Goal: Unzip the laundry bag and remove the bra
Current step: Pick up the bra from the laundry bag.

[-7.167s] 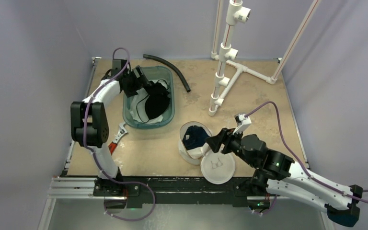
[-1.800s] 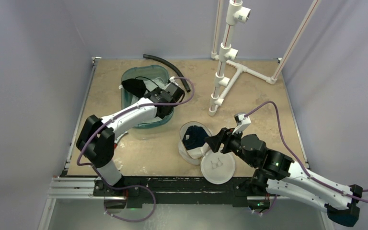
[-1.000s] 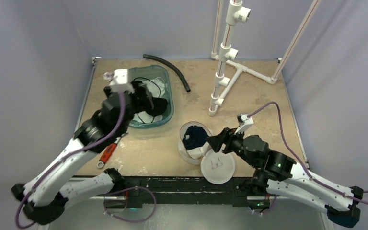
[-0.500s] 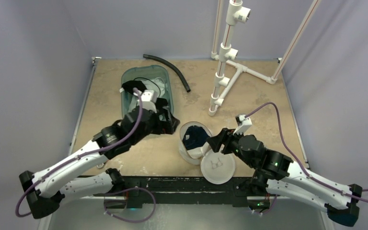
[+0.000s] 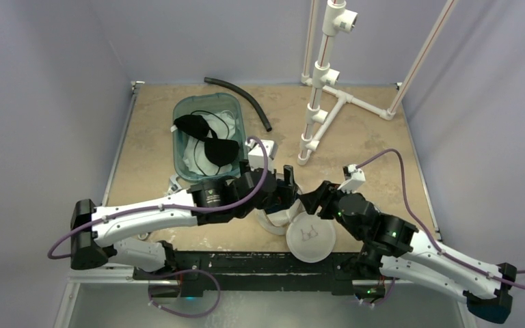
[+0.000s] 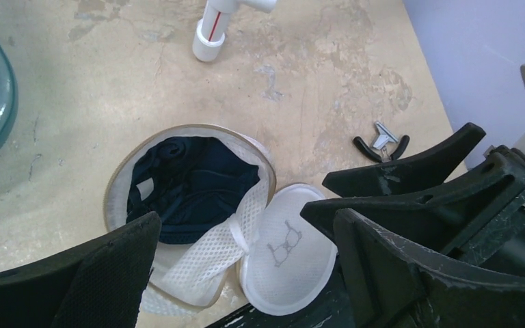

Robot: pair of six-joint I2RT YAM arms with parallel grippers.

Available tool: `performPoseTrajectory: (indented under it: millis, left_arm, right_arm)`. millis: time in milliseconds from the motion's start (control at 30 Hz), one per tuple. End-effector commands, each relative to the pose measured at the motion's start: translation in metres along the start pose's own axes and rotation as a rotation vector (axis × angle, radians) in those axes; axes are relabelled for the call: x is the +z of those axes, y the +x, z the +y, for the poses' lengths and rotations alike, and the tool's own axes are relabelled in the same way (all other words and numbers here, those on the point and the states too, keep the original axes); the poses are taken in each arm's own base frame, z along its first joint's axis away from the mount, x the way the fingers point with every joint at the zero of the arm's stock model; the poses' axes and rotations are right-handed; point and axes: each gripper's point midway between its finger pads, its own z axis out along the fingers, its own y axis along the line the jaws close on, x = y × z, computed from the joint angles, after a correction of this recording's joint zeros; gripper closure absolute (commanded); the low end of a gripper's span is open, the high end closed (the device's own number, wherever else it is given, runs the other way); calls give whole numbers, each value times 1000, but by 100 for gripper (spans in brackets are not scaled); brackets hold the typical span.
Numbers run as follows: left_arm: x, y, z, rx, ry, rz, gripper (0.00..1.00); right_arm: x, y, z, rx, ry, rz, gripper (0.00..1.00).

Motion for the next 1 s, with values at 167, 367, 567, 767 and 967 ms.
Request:
performPoseTrajectory:
  millis: [167, 367, 567, 767, 967]
  left_arm:
    - [23, 7, -2, -4, -74, -6, 7]
    - [37, 17, 8, -40, -48, 43, 10]
    - [51, 27, 11, -6, -62, 98, 14]
    - [57, 32, 11, 24, -66, 107, 22]
    - [67, 41, 17, 64, -106, 127, 26]
  right_arm:
    - [13, 13, 1, 45, 6, 21, 37]
    - [14, 14, 7, 46, -17, 31, 37]
    - [16, 15, 9, 49, -29, 30, 37]
    - [19, 19, 12, 55, -48, 32, 38]
    - [24, 24, 7, 30, -23, 45, 39]
